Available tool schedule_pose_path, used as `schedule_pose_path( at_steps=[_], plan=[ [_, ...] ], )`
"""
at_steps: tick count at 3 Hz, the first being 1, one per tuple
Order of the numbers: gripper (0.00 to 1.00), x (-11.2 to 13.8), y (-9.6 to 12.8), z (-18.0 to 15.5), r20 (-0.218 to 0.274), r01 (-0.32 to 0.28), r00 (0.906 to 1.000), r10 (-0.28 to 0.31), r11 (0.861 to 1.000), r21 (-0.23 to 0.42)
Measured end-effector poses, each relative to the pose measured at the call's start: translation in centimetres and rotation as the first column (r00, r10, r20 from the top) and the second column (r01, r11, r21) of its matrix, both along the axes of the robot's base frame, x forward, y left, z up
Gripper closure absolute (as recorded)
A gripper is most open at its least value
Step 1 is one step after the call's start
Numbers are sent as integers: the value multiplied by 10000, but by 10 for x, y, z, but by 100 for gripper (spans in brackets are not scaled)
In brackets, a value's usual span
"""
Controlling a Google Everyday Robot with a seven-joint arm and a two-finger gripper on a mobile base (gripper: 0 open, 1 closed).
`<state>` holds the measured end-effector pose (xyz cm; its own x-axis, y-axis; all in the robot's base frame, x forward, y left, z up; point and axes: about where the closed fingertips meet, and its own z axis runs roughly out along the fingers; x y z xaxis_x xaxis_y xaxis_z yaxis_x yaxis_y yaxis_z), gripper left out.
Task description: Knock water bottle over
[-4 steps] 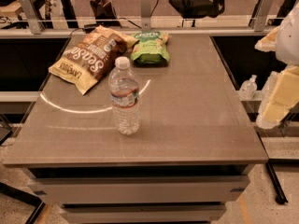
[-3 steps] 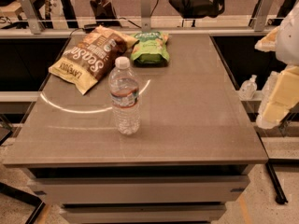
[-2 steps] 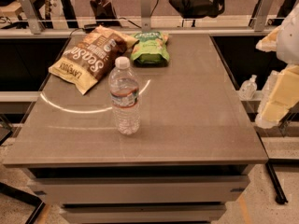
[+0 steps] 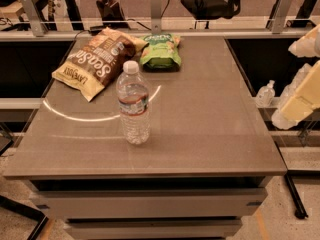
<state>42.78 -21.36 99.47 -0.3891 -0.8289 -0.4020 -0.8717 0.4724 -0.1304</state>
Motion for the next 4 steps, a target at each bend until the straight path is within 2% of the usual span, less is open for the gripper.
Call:
schedule_pose_path(
  at_steps=[1, 2, 3, 4],
  plan=[
    [0, -7, 8, -13, -74, 444, 9990, -438, 9913, 1240],
    [0, -13, 18, -31, 191, 726, 9966, -798, 9663, 2472],
    [0, -13, 23, -48, 745, 872, 9899, -1204, 9331, 3487],
    [0, -10, 29, -59, 1392, 916, 9769, -1622, 9061, 4130]
  ],
)
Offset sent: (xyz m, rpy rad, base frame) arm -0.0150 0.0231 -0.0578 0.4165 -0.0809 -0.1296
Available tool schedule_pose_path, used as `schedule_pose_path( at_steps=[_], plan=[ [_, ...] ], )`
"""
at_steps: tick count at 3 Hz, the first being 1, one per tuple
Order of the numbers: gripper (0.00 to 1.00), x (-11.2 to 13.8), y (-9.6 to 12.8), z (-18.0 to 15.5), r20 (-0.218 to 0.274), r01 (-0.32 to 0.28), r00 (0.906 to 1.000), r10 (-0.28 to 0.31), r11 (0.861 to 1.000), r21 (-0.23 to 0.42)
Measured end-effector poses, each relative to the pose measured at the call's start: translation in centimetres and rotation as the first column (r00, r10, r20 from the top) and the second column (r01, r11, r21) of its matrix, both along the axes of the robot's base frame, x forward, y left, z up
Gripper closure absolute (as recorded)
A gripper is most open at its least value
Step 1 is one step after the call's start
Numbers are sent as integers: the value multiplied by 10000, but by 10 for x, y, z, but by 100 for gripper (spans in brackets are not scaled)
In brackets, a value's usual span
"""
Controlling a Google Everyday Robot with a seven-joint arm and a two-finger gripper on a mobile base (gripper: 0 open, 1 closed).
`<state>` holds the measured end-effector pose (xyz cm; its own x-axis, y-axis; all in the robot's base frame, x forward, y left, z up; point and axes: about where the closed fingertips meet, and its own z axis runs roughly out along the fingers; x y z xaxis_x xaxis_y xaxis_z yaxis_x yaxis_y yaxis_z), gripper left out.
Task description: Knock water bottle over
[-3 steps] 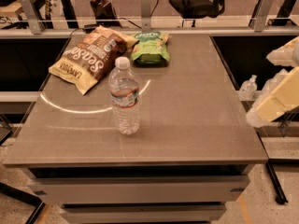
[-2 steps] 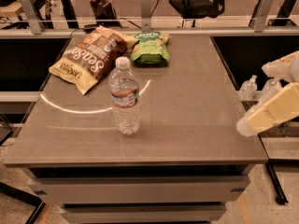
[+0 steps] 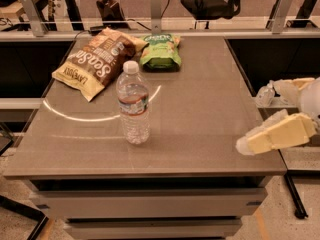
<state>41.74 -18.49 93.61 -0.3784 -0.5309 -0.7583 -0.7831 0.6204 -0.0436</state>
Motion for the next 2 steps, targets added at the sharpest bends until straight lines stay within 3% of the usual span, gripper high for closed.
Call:
schedule_pose_path(
  at_steps=[1, 2],
  plan=[
    [0, 2, 7, -7, 542, 294, 9979, -340, 9960, 845],
    [0, 2, 15, -9, 717, 652, 9942, -807, 9784, 1962]
  ],
)
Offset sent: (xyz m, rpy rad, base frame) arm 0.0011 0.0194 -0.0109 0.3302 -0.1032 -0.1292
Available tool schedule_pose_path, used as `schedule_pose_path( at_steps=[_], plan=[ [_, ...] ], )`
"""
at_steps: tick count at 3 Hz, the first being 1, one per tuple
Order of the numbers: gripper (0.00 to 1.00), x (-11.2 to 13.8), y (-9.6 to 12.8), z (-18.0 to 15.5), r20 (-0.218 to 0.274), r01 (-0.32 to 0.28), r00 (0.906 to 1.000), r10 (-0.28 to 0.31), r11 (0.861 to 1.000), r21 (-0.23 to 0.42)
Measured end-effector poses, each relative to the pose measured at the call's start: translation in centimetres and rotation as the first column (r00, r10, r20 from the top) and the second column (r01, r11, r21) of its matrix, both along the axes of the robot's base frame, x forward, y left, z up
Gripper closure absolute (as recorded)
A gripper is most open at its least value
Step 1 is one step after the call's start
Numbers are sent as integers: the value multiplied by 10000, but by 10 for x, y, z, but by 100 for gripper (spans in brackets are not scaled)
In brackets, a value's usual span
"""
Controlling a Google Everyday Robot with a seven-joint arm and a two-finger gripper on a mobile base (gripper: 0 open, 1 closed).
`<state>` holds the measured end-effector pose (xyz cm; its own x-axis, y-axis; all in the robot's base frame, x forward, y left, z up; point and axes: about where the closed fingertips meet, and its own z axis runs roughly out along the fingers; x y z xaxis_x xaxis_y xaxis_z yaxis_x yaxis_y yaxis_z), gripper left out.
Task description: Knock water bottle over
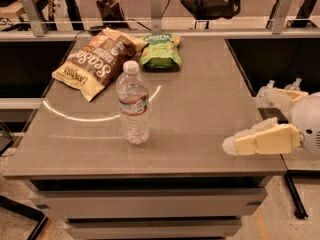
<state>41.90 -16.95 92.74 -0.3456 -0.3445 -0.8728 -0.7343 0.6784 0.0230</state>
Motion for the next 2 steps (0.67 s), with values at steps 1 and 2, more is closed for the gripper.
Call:
schedule_pose_path(
  at_steps=[1, 2],
  plan=[
    [0, 5, 8, 3, 114, -216, 9997, 211, 9987, 464],
    [0, 5, 8, 3, 115, -217, 9997, 212, 9987, 464]
  ],
)
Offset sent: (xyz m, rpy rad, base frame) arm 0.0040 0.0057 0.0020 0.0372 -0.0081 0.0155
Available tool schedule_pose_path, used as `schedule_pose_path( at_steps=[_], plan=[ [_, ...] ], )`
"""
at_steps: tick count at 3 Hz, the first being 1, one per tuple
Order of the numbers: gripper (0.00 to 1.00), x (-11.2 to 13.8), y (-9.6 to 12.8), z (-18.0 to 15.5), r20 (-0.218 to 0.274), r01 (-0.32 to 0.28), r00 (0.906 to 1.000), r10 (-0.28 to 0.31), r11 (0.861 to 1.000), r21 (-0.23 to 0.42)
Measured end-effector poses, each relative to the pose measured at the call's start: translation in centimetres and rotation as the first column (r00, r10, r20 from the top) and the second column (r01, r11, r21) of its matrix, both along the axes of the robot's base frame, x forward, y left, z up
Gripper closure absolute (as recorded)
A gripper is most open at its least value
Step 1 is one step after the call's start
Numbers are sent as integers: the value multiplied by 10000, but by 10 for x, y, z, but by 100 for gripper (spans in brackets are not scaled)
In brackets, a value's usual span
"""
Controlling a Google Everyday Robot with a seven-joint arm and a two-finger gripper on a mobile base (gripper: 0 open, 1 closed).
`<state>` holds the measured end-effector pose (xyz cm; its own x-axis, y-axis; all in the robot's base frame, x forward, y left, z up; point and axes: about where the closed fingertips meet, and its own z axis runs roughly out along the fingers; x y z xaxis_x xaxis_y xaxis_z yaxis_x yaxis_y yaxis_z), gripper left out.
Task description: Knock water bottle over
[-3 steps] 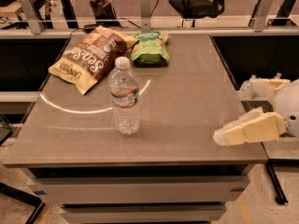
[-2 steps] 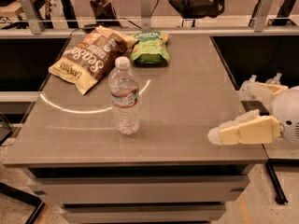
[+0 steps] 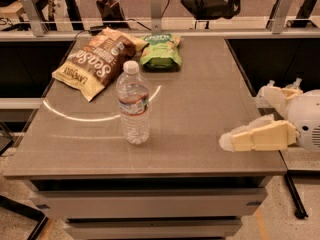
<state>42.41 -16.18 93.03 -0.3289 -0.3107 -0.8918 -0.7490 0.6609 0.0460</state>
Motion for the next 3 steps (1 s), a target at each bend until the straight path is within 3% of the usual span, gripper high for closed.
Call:
schedule_pose_path(
  at_steps=[1, 3],
  plan=[
    [0, -7, 13, 2, 272, -210, 9994, 205, 9996, 165],
    [0, -15, 71, 4, 1065, -1695, 9818, 1571, 9783, 1192]
  ],
)
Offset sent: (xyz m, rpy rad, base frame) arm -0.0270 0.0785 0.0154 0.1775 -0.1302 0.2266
